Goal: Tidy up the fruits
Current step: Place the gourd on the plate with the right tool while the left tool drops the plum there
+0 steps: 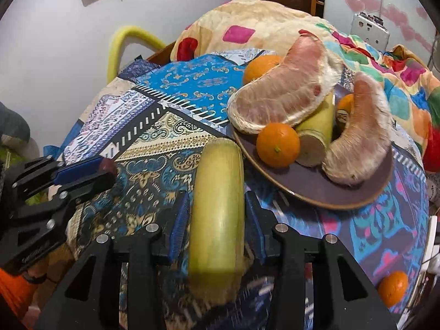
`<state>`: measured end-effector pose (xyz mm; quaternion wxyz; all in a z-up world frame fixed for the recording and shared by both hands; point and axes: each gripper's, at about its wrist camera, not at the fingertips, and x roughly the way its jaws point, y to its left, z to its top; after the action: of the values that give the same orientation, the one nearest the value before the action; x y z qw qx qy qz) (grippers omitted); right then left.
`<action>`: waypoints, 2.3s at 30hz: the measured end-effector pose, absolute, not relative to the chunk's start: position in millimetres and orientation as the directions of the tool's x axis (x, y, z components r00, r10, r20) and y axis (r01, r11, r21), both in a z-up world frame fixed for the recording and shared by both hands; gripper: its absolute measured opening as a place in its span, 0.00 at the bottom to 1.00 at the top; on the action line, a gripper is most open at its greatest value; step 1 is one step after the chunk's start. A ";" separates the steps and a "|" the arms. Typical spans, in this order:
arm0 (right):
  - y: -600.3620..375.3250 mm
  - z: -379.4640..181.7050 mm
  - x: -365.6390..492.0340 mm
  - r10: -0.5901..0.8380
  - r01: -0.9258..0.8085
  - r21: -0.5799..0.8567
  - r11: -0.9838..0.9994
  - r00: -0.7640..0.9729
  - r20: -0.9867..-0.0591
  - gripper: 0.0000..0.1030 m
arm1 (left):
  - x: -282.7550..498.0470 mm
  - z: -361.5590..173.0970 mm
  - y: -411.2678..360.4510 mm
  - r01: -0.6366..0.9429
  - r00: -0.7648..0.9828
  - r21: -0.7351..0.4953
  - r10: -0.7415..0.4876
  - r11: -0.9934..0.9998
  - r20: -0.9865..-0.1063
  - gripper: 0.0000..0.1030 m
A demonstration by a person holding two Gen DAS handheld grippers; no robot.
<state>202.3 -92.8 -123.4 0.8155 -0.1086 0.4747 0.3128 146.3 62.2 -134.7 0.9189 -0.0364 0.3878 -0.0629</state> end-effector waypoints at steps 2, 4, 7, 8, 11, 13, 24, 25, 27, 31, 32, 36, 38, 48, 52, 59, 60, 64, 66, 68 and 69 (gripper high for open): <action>-92.1 -123.4 202.3 0.408 -0.613 0.115 0.782 0.363 -0.837 0.34 | 148.2 -135.4 63.6 0.085 0.690 -0.118 -0.144 0.989 -0.710 0.18; -94.4 -121.7 199.1 0.414 -0.611 0.114 0.784 0.377 -0.828 0.34 | 150.5 -135.6 64.7 0.081 0.689 -0.119 -0.142 0.990 -0.711 0.18; -101.0 -116.2 190.7 0.427 -0.611 0.112 0.784 0.400 -0.811 0.34 | 154.8 -133.4 63.4 0.081 0.688 -0.124 -0.146 0.989 -0.711 0.18; -102.6 -114.0 189.8 0.429 -0.611 0.109 0.784 0.407 -0.806 0.34 | 156.2 -131.8 61.8 0.084 0.689 -0.124 -0.148 0.989 -0.709 0.18; -113.5 -102.1 183.8 0.435 -0.606 0.098 0.790 0.440 -0.786 0.34 | 160.7 -125.7 54.7 0.094 0.697 -0.120 -0.151 0.988 -0.701 0.18; -124.6 -91.3 181.4 0.436 -0.597 0.091 0.797 0.464 -0.771 0.34 | 165.2 -121.1 48.6 0.103 0.702 -0.120 -0.157 0.987 -0.694 0.18; -168.4 -57.1 203.3 0.402 -0.515 0.065 0.855 0.578 -0.710 0.34 | 213.5 -98.0 1.5 0.178 0.706 -0.087 -0.189 0.980 -0.682 0.18; -170.5 -56.0 206.5 0.403 -0.510 0.069 0.858 0.582 -0.706 0.34 | 216.6 -97.0 -1.1 0.183 0.707 -0.084 -0.190 0.980 -0.681 0.18; -174.2 -54.5 216.4 0.406 -0.497 0.082 0.864 0.590 -0.698 0.34 | 227.9 -93.5 -10.5 0.197 0.709 -0.070 -0.191 0.978 -0.679 0.18; -175.3 -53.8 235.0 0.418 -0.491 0.106 0.865 0.586 -0.694 0.34 | 245.6 -95.2 -18.3 0.208 0.702 -0.071 -0.199 0.976 -0.684 0.18; -174.2 -54.3 241.0 0.419 -0.489 0.110 0.865 0.585 -0.694 0.34 | 251.8 -97.3 -19.7 0.210 0.696 -0.078 -0.205 0.975 -0.689 0.18; -166.5 -60.6 259.4 0.421 -0.484 0.127 0.866 0.569 -0.707 0.34 | 265.2 -102.3 -23.8 0.217 0.685 -0.078 -0.209 0.973 -0.698 0.18; -165.0 -63.3 264.9 0.417 -0.480 0.130 0.868 0.561 -0.715 0.34 | 268.4 -103.7 -26.1 0.226 0.687 -0.060 -0.203 0.972 -0.698 0.18; -152.9 -69.3 273.8 0.391 -0.488 0.094 0.868 0.553 -0.736 0.34 | 274.6 -106.7 -37.2 0.264 0.694 -0.031 -0.212 0.964 -0.688 0.18; -150.3 -69.1 273.7 0.381 -0.490 0.080 0.868 0.555 -0.740 0.35 | 273.7 -108.5 -38.5 0.268 0.694 -0.029 -0.214 0.963 -0.688 0.18; -151.5 -58.4 273.4 0.387 -0.488 0.074 0.870 0.581 -0.716 0.35 | 269.3 -112.1 -40.4 0.274 0.689 -0.027 -0.216 0.961 -0.692 0.19; -150.9 -57.8 272.1 0.389 -0.491 0.073 0.868 0.582 -0.714 0.35 | 268.8 -112.2 -40.3 0.275 0.687 -0.029 -0.218 0.961 -0.694 0.19; -152.7 -53.2 264.5 0.385 -0.491 0.056 0.869 0.603 -0.699 0.35 | 266.9 -113.2 -38.5 0.275 0.674 -0.048 -0.228 0.960 -0.703 0.20; -155.1 -50.5 261.1 0.384 -0.489 0.052 0.871 0.609 -0.694 0.35 | 265.9 -112.8 -34.8 0.270 0.670 -0.060 -0.232 0.961 -0.705 0.20; -158.9 -46.7 257.0 0.387 -0.487 0.056 0.871 0.614 -0.688 0.35 | 265.8 -111.7 -32.5 0.270 0.664 -0.073 -0.241 0.960 -0.708 0.22; -160.8 -45.3 254.3 0.385 -0.485 0.051 0.873 0.620 -0.684 0.35 | 264.7 -111.0 -31.5 0.266 0.663 -0.075 -0.239 0.961 -0.709 0.26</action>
<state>254.3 -160.8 -45.3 0.8974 -0.0694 0.3621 0.2423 264.7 -31.5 -111.0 0.9117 0.0175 0.3863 -0.1386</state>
